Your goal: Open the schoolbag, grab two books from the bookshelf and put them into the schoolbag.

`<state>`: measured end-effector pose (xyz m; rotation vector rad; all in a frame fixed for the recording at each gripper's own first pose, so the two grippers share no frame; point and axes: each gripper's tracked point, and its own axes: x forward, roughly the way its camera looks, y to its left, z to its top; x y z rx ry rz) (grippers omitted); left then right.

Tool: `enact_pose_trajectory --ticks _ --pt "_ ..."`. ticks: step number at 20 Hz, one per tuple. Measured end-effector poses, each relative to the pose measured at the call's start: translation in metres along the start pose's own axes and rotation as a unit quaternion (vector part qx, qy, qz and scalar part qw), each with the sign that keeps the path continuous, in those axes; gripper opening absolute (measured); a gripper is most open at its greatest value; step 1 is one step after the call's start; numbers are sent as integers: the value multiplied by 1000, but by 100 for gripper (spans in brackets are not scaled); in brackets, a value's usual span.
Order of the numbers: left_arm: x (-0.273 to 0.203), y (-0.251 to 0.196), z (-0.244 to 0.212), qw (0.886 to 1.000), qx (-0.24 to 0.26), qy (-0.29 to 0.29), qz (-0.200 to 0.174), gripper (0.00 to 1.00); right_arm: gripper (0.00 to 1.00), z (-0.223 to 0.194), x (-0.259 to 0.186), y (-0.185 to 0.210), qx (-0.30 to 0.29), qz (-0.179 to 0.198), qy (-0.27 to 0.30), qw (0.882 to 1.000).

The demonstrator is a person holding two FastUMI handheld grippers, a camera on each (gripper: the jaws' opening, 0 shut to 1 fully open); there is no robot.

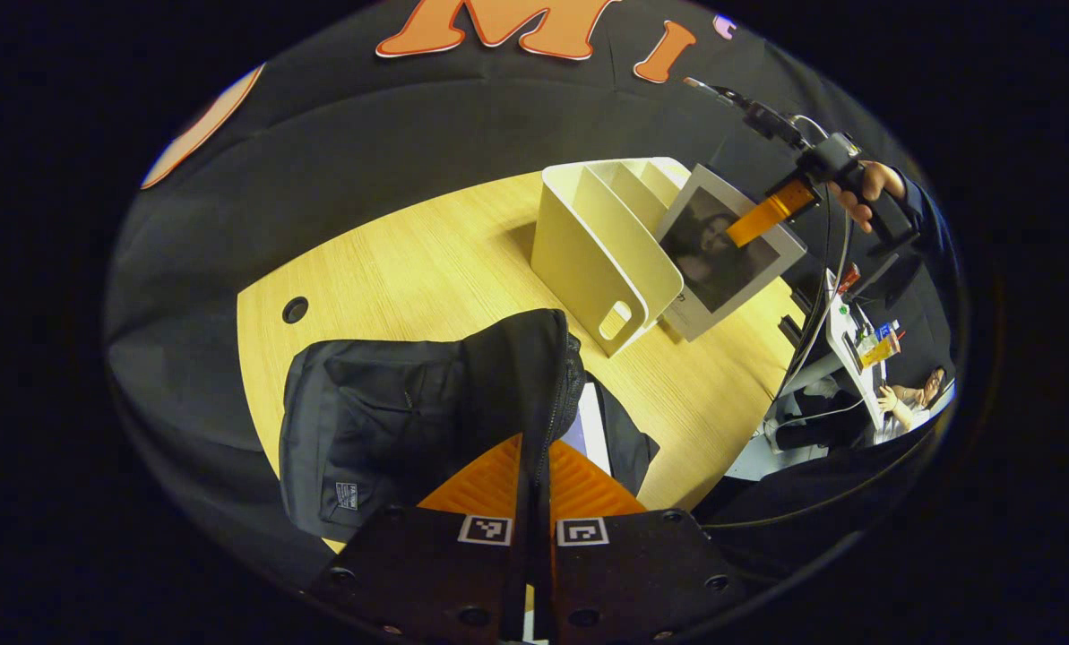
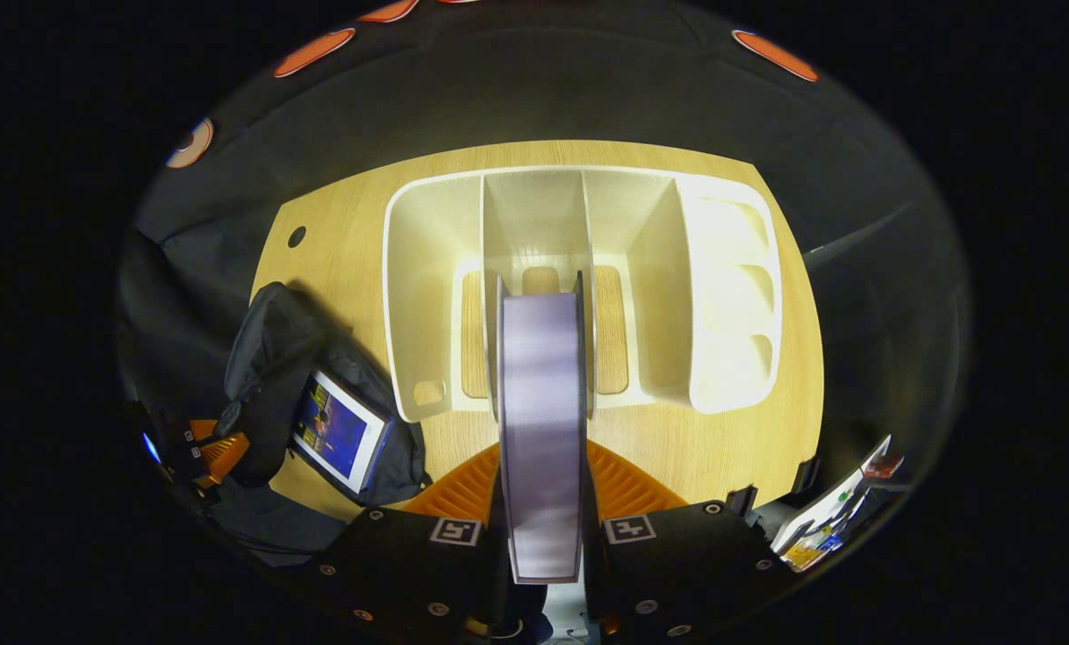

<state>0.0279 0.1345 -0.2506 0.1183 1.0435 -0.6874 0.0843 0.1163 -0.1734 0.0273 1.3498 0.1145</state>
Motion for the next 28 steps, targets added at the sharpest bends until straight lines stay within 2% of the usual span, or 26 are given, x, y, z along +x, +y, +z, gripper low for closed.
enact_pose_trajectory --ticks 12,19,25,28 --pt "4 -1 -4 999 30 6 -21 5 35 -85 -14 2 54 26 -7 998" --pt "5 0 1 999 42 8 -26 5 35 -119 -18 20 108 85 -25 990" --pt "6 -2 2 998 47 6 -28 4 35 -126 -32 36 162 151 -61 973" --pt "1 -3 4 998 48 4 -30 4 34 -131 -32 42 172 166 -77 968"
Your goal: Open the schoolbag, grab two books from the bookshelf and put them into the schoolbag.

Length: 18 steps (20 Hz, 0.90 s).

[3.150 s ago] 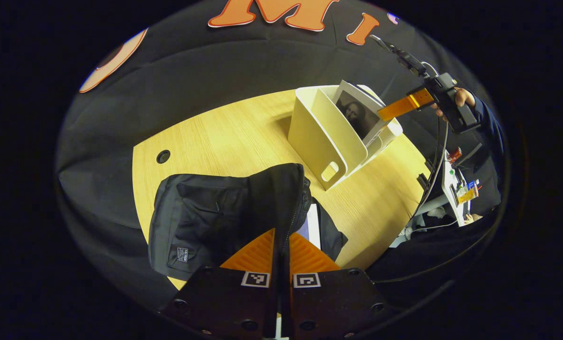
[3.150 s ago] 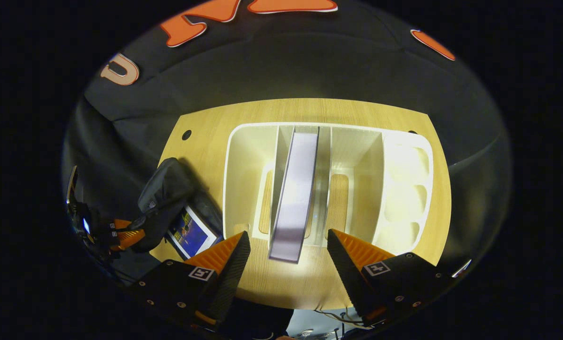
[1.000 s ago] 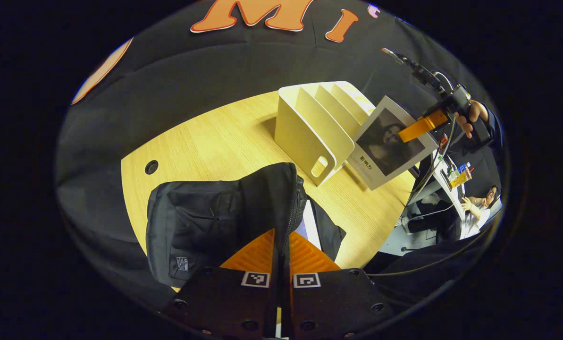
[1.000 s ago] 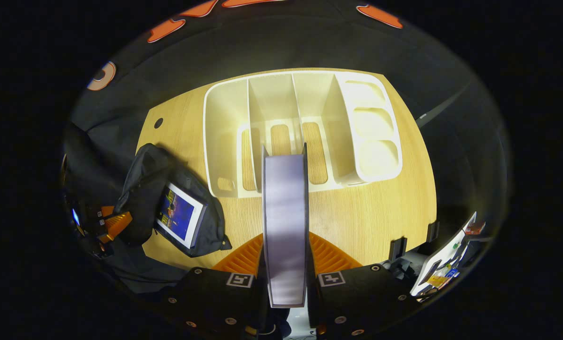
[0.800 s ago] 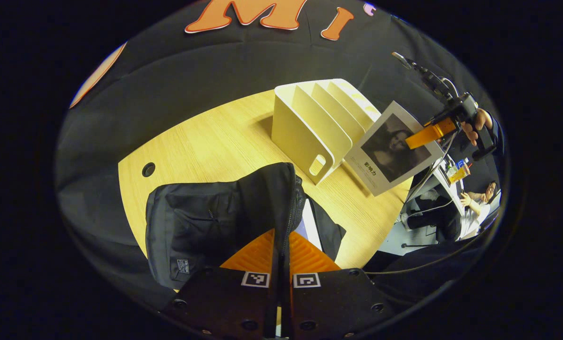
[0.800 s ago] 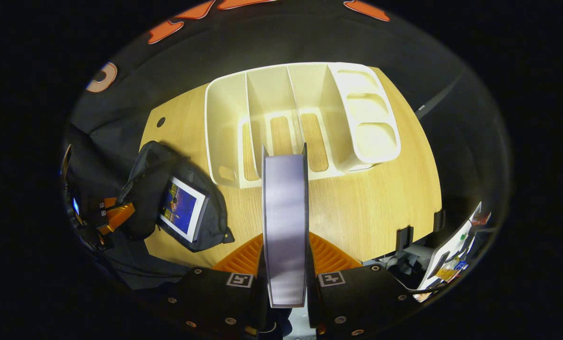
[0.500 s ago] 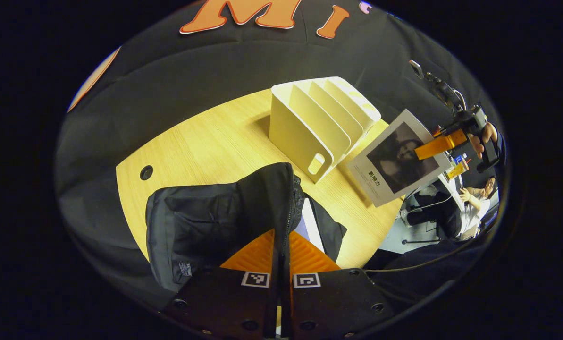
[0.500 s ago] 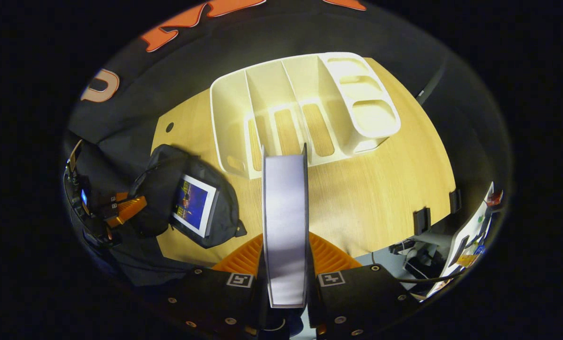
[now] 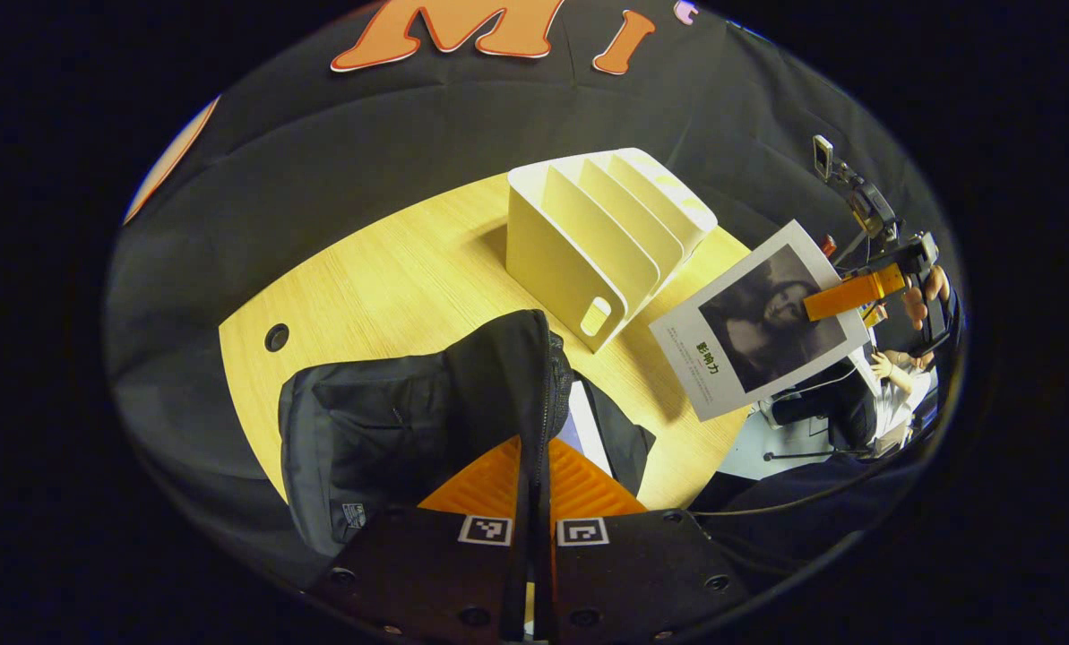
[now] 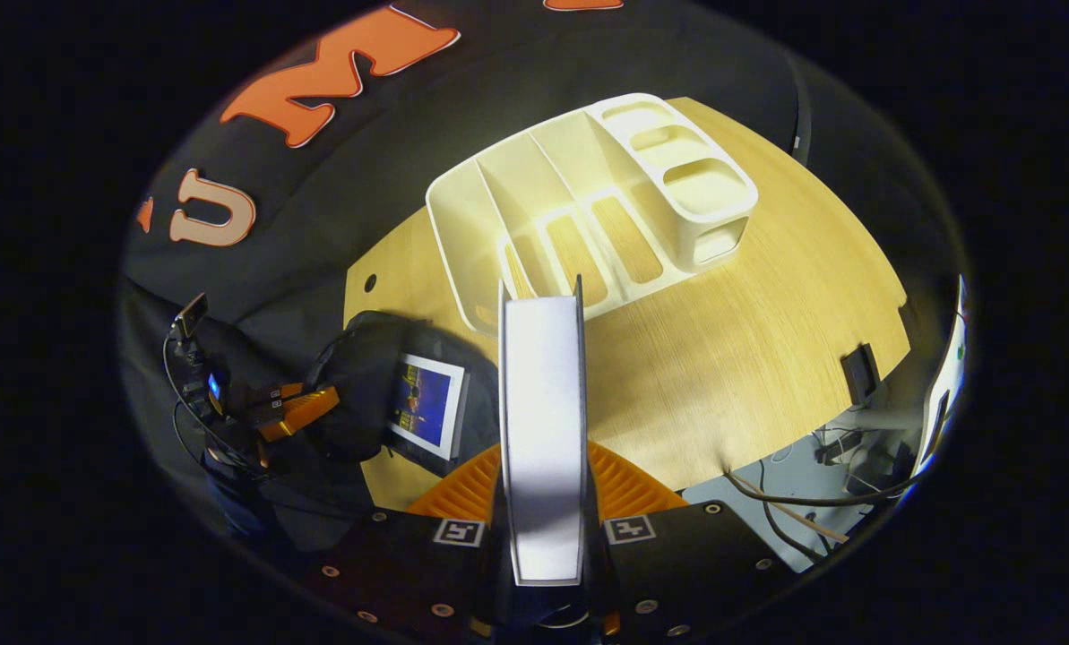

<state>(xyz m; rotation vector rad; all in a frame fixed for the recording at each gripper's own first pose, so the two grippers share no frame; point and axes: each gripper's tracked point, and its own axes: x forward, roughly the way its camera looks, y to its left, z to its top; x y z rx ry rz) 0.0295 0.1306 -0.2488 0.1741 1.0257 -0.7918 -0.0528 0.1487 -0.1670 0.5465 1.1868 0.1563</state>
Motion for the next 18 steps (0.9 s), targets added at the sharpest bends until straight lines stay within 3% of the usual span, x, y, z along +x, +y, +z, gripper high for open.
enact_pose_trajectory --ticks 9,18 --pt "-10 3 4 1000 -14 -9 7 4 34 -19 17 36 24 89 -12 996" --pt "-24 5 13 999 -18 -29 9 4 33 -34 54 83 78 189 -25 979"
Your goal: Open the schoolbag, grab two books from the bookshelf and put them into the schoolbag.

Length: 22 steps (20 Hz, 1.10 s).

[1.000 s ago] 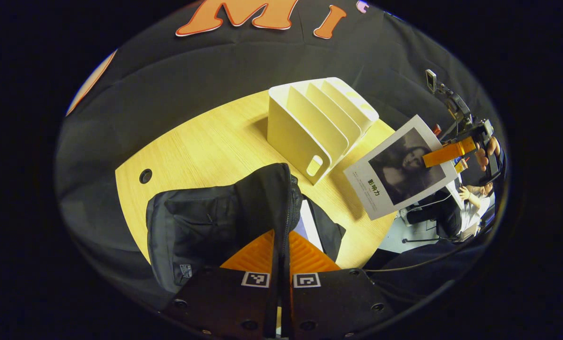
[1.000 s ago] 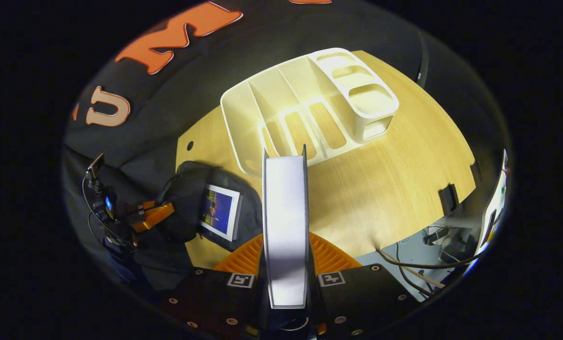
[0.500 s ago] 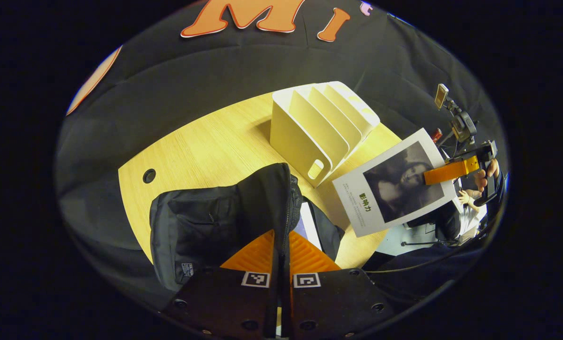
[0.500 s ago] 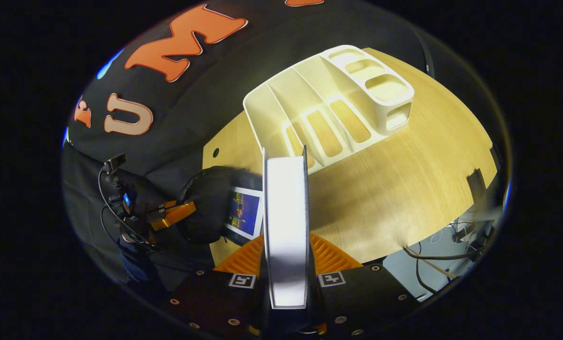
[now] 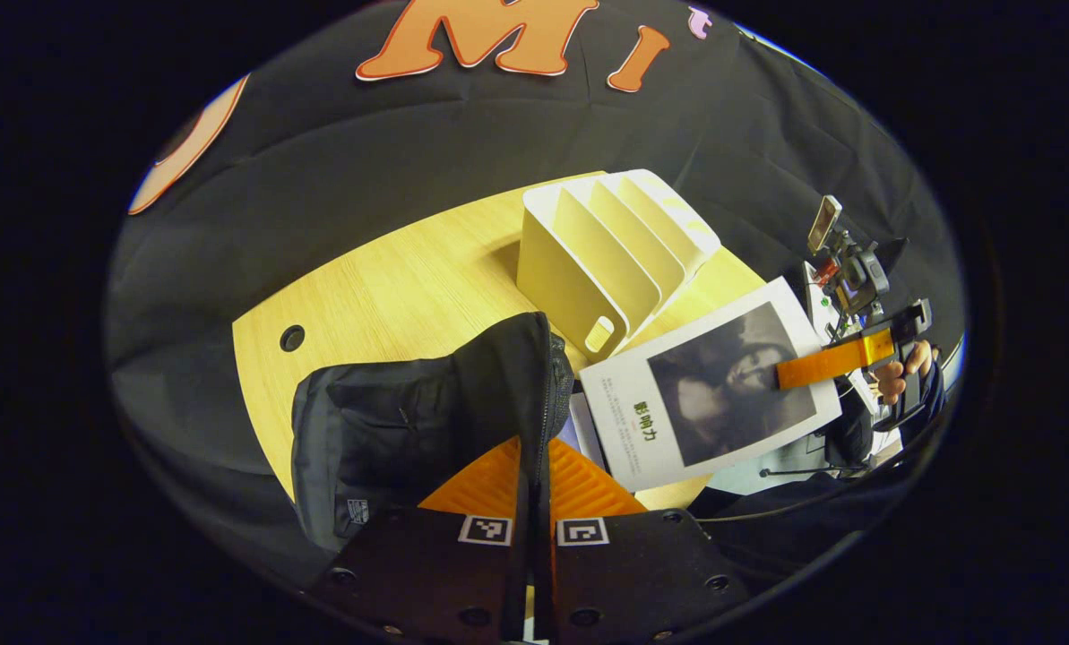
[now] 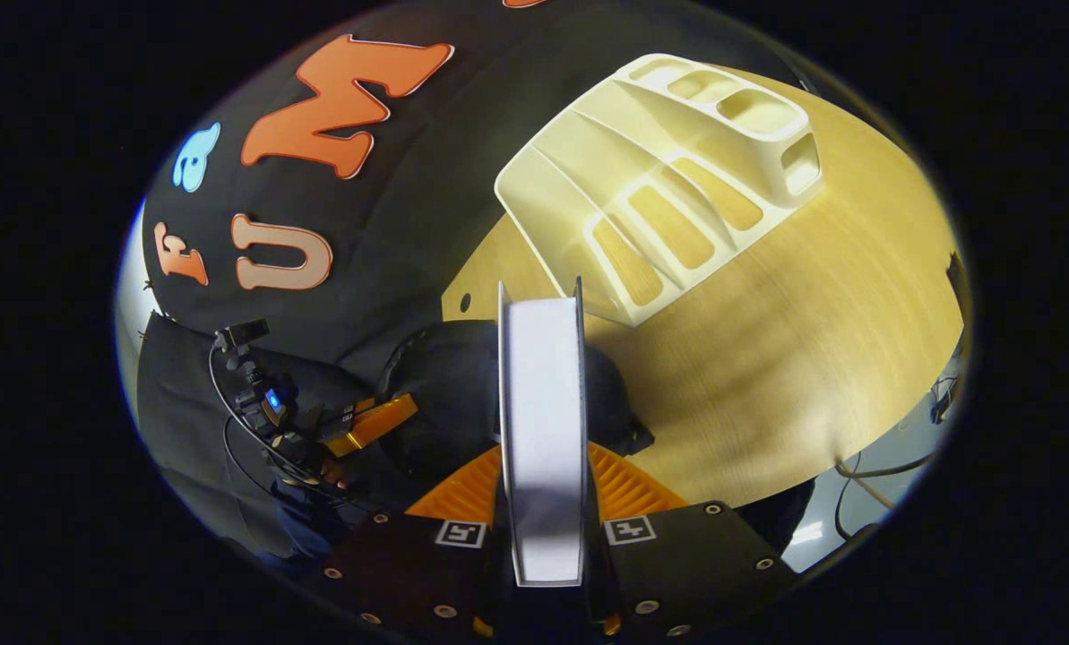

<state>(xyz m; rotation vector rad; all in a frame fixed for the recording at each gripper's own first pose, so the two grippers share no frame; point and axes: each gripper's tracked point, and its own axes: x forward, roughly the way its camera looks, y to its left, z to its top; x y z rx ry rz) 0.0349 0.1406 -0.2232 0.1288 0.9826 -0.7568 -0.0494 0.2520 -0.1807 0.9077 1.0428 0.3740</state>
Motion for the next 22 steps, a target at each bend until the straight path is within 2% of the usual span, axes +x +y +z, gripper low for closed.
enact_pose_trajectory --ticks 5,11,16,17,22 --pt "-3 -2 4 1000 4 -3 -1 5 33 -9 37 22 11 44 4 999" --pt "-6 -7 11 1000 3 -6 0 4 33 -17 80 33 30 78 5 996" --pt "-6 -8 15 1000 2 -9 -3 4 33 -24 117 46 29 95 8 995" --pt "-6 -9 17 1000 2 -10 -4 4 33 -19 94 36 27 94 9 995" --pt "-11 -14 26 1000 3 -15 -10 4 33 -21 125 50 37 96 4 995"
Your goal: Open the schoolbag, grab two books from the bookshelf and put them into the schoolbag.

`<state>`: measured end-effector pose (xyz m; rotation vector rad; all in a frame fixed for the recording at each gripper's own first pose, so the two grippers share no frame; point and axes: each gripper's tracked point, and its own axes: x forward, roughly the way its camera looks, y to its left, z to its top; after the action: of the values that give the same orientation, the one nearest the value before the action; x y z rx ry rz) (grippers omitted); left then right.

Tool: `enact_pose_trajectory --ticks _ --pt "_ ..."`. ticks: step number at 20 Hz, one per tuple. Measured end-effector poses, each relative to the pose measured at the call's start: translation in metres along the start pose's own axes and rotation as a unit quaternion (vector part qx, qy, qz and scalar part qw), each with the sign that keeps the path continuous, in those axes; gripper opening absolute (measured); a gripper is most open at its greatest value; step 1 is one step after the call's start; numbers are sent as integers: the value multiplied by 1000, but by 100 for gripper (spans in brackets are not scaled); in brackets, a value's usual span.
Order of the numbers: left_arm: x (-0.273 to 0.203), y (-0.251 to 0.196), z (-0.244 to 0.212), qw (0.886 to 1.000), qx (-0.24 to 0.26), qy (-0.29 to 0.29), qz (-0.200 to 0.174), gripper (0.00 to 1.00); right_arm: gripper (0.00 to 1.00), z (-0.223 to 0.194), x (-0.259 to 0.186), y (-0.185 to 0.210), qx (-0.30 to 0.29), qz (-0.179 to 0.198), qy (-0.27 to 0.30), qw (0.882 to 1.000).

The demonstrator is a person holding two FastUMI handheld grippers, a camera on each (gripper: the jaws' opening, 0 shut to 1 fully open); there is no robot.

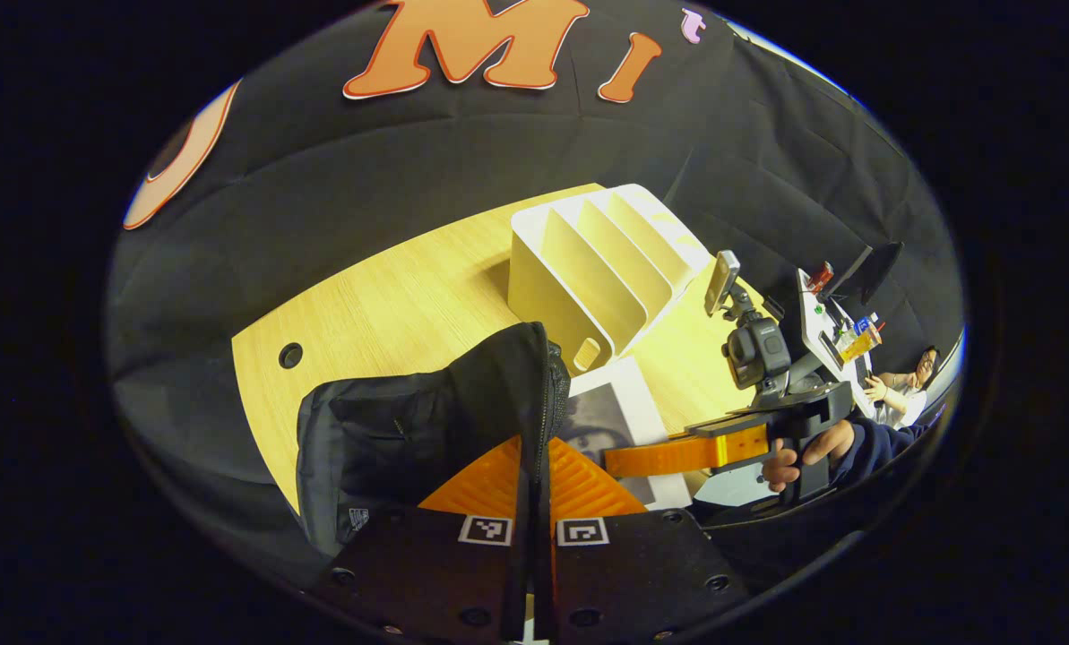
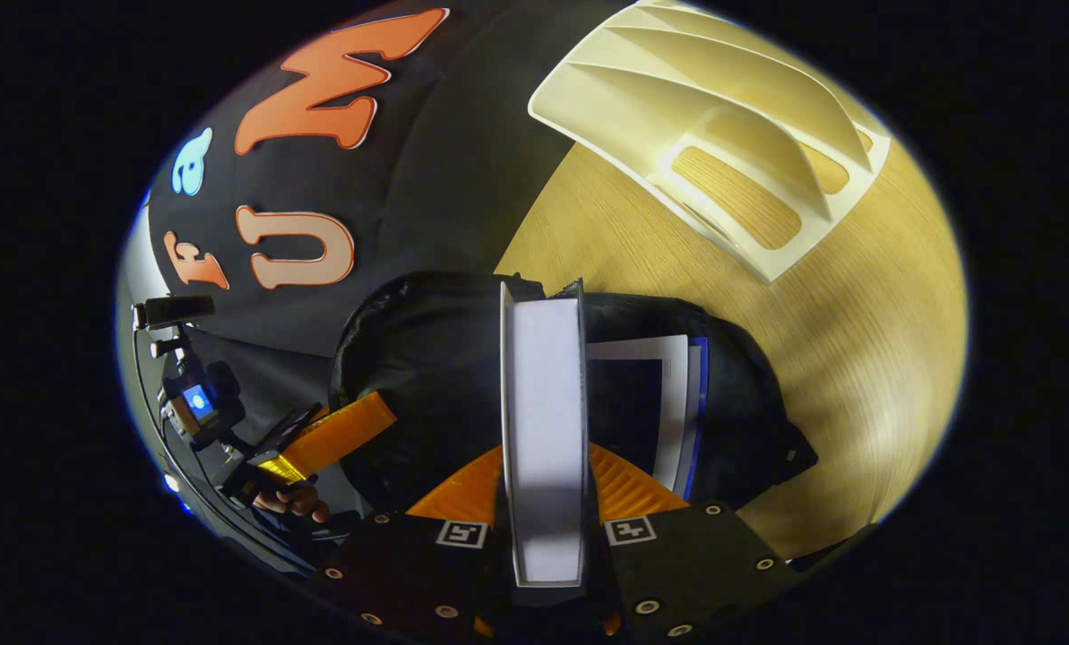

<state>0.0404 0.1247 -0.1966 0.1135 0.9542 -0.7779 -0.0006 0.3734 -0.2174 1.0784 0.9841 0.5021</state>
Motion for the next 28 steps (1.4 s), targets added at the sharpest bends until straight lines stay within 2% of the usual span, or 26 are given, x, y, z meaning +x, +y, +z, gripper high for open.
enact_pose_trajectory --ticks 8,10,12,16,18,19,21,25,28 --pt "1 0 6 1000 -6 -6 -3 5 33 -6 46 -4 27 19 -22 999" --pt "0 1 6 1000 -7 -9 -1 4 35 -5 49 -6 32 15 -18 999" --pt "0 1 5 1000 -11 -10 -2 4 38 -7 54 -14 19 -12 -14 1000" --pt "5 1 1 1000 -16 -10 4 5 57 -8 55 -31 -19 -62 10 998" --pt "5 2 -1 1000 -22 -13 15 5 70 -9 55 -32 -43 -71 20 996" --pt "5 2 -2 999 -26 -16 20 5 81 -10 49 -34 -53 -78 28 995" --pt "4 1 -4 999 -35 -17 32 5 93 -10 39 -40 -79 -97 38 991" --pt "7 -3 -12 998 -40 -14 51 4 97 -4 11 -39 -104 -102 41 988" --pt "10 -7 -15 997 -43 -13 68 5 97 11 -11 -39 -117 -100 20 988"
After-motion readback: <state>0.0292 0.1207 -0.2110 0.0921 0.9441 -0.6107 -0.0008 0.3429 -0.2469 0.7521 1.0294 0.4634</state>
